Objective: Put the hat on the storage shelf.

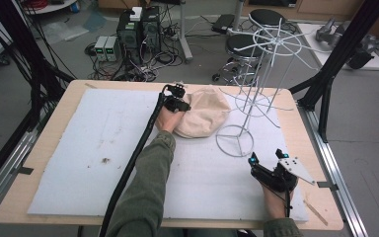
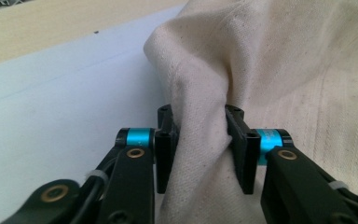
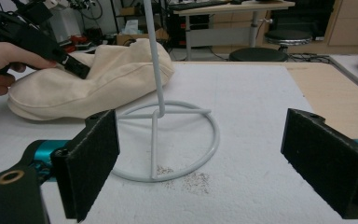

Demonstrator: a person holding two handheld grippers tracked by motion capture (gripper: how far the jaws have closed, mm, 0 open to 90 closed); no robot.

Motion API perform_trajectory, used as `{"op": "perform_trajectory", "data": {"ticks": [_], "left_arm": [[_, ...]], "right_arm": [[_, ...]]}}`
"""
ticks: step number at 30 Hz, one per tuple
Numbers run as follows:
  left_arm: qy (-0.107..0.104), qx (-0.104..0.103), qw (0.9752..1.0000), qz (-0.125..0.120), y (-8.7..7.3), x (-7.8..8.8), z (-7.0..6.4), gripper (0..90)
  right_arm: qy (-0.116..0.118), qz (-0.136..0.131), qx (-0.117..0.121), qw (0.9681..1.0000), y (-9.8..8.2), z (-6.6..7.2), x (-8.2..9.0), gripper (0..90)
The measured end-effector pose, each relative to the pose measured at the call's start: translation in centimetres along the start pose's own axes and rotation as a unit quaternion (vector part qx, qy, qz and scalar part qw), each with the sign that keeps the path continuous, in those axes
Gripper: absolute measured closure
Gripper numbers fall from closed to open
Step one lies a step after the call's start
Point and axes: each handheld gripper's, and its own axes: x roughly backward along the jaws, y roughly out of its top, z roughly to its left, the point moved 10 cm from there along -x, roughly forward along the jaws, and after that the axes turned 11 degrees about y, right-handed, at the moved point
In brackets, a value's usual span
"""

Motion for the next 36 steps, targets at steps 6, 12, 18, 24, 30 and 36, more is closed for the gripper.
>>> {"op": "perform_trajectory", "data": {"ticks": [6, 12, 18, 24, 30, 36], "left_arm": [[-0.009, 0.006, 0.9996, -0.025, 0.7, 1.3, 0.4, 75.9], [-0.04, 0.029, 0.9967, -0.064, 1.3, 2.7, 0.7, 77.9], [-0.073, 0.043, 0.9924, -0.09, 1.9, 3.9, 0.9, 79.1], [-0.091, 0.061, 0.9871, -0.117, 2.8, 5.2, 1.2, 79.3], [-0.119, 0.085, 0.9782, -0.148, 3.8, 6.7, 1.9, 79.2], [-0.129, 0.1, 0.9706, -0.177, 4.5, 8.2, 3.4, 79.1]], "right_arm": [[-0.002, -0.004, -0.006, 1.0, 0.1, -0.2, 0.0, 10.5], [-0.003, -0.005, -0.005, 1.0, 0.2, -0.2, 0.1, 10.5], [-0.003, -0.008, -0.002, 1.0, 0.3, -0.2, 0.1, 10.5], [-0.003, -0.006, -0.006, 1.0, 0.3, 0.0, 0.1, 10.5], [-0.003, -0.01, -0.005, 0.9999, 0.3, -0.1, 0.2, 10.5], [-0.003, -0.01, -0.001, 1.0, 0.3, -0.1, 0.2, 10.5]]}}
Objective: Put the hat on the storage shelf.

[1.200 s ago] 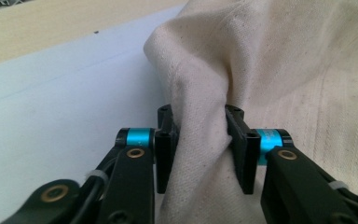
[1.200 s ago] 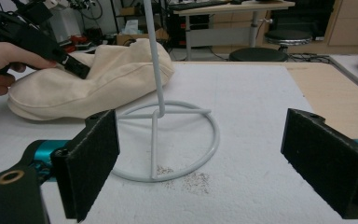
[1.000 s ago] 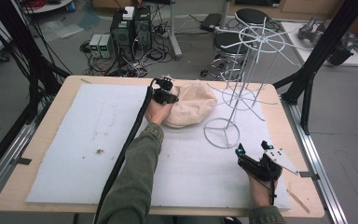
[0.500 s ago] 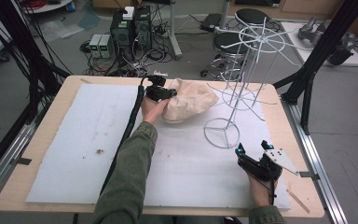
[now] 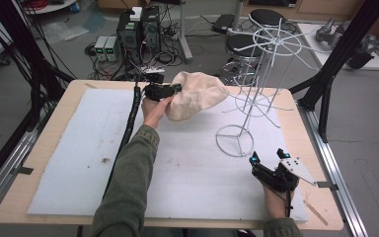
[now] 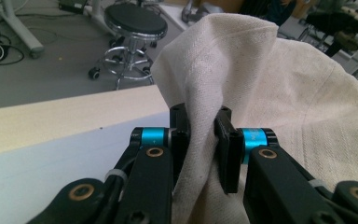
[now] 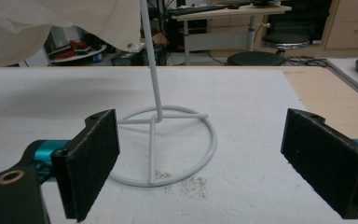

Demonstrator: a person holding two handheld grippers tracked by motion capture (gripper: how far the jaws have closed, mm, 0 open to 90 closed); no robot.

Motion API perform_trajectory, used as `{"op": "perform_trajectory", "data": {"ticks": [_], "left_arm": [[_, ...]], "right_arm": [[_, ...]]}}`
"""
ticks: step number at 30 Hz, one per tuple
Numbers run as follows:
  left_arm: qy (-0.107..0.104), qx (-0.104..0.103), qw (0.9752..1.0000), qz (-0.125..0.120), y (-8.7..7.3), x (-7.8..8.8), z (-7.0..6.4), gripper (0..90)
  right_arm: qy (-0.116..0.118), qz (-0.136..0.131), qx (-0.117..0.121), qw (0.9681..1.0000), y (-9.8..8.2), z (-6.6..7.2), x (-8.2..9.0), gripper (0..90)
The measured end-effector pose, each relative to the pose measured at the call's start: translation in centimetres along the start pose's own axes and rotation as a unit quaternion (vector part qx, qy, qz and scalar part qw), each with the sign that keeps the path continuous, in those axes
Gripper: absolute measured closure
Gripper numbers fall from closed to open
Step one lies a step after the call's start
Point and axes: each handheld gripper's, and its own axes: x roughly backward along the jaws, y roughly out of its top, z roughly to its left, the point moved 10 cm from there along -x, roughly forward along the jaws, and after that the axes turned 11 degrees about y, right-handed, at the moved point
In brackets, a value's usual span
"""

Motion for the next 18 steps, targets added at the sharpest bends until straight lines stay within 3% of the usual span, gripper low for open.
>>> {"op": "perform_trajectory", "data": {"ticks": [8, 10, 14, 17, 18], "left_arm": [[-0.009, 0.019, 0.999, -0.04, 2.0, 2.2, 1.0, 79.1], [-0.023, 0.035, 0.9975, -0.057, 2.7, 3.0, 1.1, 79.1], [-0.034, 0.038, 0.9957, -0.078, 3.6, 3.8, 1.0, 79.0], [-0.064, 0.042, 0.9921, -0.1, 4.3, 5.0, 0.5, 78.8], [-0.064, 0.042, 0.9921, -0.1, 4.3, 5.0, 0.5, 78.8]], "right_arm": [[0.001, 0.0, 0.001, 1.0, 0.0, 0.1, 0.0, 10.6], [0.001, 0.0, 0.002, 1.0, 0.0, 0.1, 0.0, 10.6], [0.001, 0.0, -0.001, 1.0, 0.0, 0.2, 0.0, 10.6], [0.0, -0.001, 0.002, 1.0, 0.1, 0.1, 0.0, 10.5], [0.0, 0.0, 0.002, 1.0, 0.0, 0.1, 0.0, 10.5]]}}
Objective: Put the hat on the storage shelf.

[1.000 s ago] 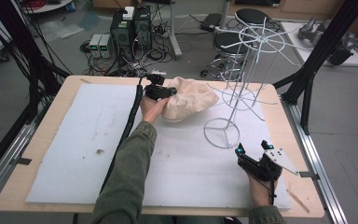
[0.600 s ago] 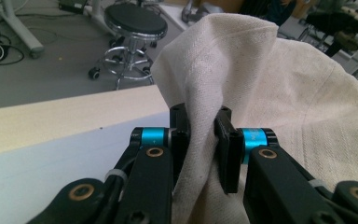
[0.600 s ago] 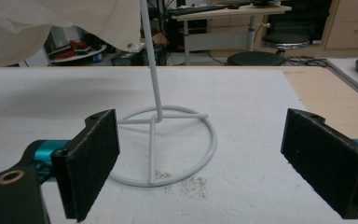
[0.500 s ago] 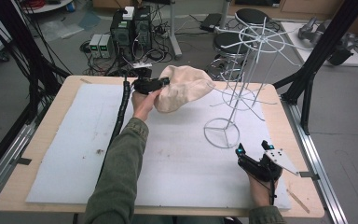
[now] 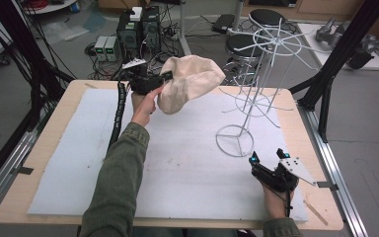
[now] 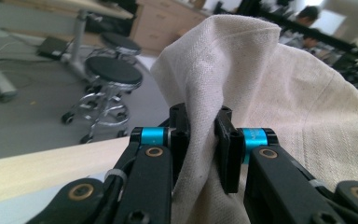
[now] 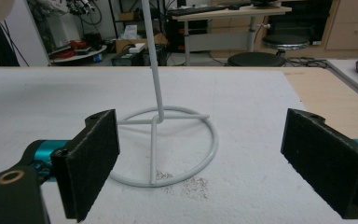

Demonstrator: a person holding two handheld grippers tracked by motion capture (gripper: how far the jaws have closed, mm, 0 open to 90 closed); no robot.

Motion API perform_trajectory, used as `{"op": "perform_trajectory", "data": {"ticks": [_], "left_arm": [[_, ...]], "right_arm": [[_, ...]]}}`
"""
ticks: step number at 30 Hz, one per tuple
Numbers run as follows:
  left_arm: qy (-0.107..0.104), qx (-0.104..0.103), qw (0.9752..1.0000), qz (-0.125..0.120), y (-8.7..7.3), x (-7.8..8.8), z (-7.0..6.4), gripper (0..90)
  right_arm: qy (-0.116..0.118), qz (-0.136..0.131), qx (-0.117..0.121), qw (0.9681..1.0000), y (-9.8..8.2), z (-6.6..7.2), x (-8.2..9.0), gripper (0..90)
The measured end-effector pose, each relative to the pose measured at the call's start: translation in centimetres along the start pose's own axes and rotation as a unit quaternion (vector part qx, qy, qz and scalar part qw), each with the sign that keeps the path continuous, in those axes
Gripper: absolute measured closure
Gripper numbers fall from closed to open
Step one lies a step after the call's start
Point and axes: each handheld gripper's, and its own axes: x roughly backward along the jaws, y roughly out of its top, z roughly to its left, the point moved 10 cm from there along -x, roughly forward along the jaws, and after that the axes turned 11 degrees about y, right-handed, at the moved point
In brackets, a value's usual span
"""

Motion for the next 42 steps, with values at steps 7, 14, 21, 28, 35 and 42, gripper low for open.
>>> {"op": "perform_trajectory", "data": {"ticks": [7, 14, 21, 28, 35, 42], "left_arm": [[-0.027, 0.0, 0.999, -0.037, 1.8, 1.8, -1.0, 78.8], [-0.054, 0.011, 0.996, -0.071, 3.5, 3.2, -1.7, 78.7], [-0.087, 0.009, 0.9914, -0.097, 5.1, 4.8, -2.9, 78.4], [-0.106, 0.011, 0.9871, -0.119, 6.6, 6.3, -4.0, 78.5], [-0.119, 0.003, 0.9819, -0.147, 8.7, 8.1, -5.2, 78.4], [-0.128, 0.008, 0.9787, -0.161, 10.1, 9.4, -6.1, 78.4]], "right_arm": [[0.0, -0.001, -0.001, 1.0, 0.0, 0.1, 0.0, 10.5], [-0.001, -0.002, 0.002, 1.0, 0.1, 0.0, 0.0, 10.6], [0.001, -0.002, -0.004, 1.0, 0.1, 0.2, 0.0, 10.5], [0.001, -0.002, 0.001, 1.0, 0.1, 0.2, 0.0, 10.5], [0.002, -0.001, 0.0, 1.0, 0.1, 0.2, 0.0, 10.5], [0.003, -0.001, -0.001, 1.0, 0.0, 0.3, 0.1, 10.5]]}}
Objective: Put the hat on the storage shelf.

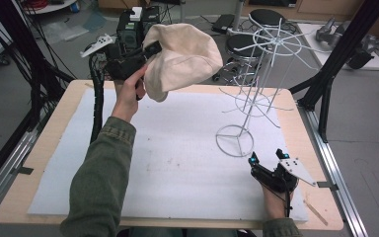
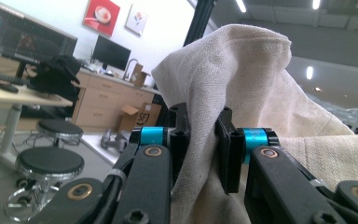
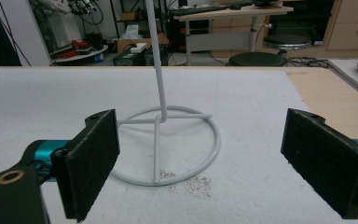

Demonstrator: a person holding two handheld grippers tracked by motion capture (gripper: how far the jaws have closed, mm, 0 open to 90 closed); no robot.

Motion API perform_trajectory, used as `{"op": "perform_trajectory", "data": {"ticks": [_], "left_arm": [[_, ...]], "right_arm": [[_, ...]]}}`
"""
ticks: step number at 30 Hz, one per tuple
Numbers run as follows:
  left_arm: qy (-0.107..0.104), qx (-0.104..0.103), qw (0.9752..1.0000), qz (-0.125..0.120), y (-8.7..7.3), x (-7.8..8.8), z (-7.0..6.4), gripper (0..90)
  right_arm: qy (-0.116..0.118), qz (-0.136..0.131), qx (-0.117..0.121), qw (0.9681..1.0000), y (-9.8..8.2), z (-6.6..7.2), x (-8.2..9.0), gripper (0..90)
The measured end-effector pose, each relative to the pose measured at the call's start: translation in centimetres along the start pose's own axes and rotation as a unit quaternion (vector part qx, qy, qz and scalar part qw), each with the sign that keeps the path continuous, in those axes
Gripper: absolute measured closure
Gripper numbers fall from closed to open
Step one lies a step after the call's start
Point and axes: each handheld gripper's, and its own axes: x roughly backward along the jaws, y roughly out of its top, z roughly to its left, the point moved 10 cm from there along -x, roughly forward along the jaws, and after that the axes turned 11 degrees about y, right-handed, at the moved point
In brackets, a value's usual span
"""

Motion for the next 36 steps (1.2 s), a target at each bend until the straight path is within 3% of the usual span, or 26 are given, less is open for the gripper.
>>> {"op": "perform_trajectory", "data": {"ticks": [6, 11, 18, 27, 30, 33, 36], "left_arm": [[-0.012, -0.01, 0.9995, -0.027, 2.9, 0.5, -1.9, 78.4], [-0.019, -0.01, 0.9992, -0.033, 4.1, 0.6, -2.5, 78.5], [-0.057, 0.001, 0.997, -0.051, 5.8, 0.4, -4.9, 78.5], [-0.09, 0.0, 0.9926, -0.081, 8.6, 0.0, -7.8, 78.5], [-0.092, 0.01, 0.9913, -0.094, 9.6, -0.5, -8.4, 78.5], [-0.11, 0.022, 0.9878, -0.108, 10.7, -1.2, -9.7, 78.5], [-0.115, 0.023, 0.987, -0.109, 10.9, -1.6, -10.3, 78.5]], "right_arm": [[0.001, 0.002, 0.002, 1.0, 0.0, 0.0, 0.0, 10.5], [0.001, -0.001, 0.0, 1.0, 0.1, 0.1, 0.1, 10.5], [0.003, 0.001, -0.003, 1.0, 0.0, 0.2, 0.1, 10.5], [0.006, 0.0, 0.001, 1.0, 0.0, 0.3, 0.0, 10.5], [0.006, 0.0, 0.0, 1.0, 0.0, 0.3, 0.1, 10.5], [0.007, -0.001, -0.001, 1.0, 0.1, 0.2, 0.1, 10.5], [0.007, -0.002, -0.004, 1.0, 0.1, 0.2, 0.2, 10.5]]}}
